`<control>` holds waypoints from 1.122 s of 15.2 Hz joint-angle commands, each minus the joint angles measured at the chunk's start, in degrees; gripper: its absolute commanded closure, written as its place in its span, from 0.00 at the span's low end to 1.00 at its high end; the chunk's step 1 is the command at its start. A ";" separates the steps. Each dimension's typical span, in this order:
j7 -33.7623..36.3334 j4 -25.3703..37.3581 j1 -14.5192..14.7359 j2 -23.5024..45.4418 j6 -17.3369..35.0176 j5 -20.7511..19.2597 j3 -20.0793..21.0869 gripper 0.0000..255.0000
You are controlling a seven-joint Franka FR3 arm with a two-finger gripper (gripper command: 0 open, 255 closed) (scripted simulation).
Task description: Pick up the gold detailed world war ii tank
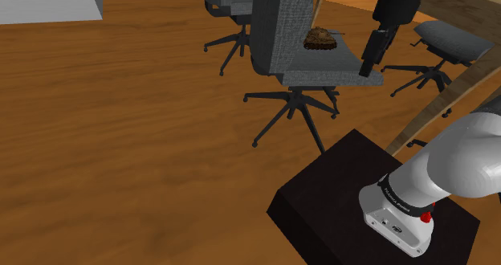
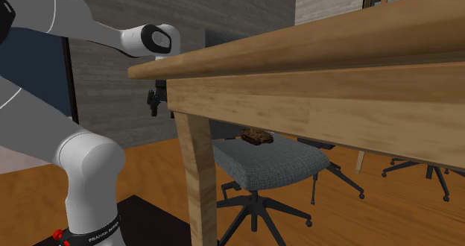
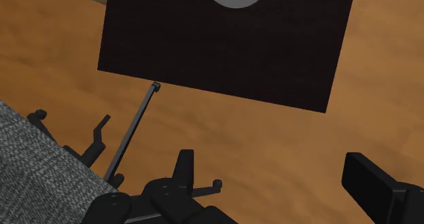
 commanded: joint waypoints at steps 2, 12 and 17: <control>-2.44 0.15 -0.16 0.65 0.90 -1.04 -1.50 0.00; -26.27 6.96 -0.25 12.83 10.34 -7.29 -15.75 0.00; -38.37 13.95 0.88 21.97 14.01 -6.48 -22.13 0.00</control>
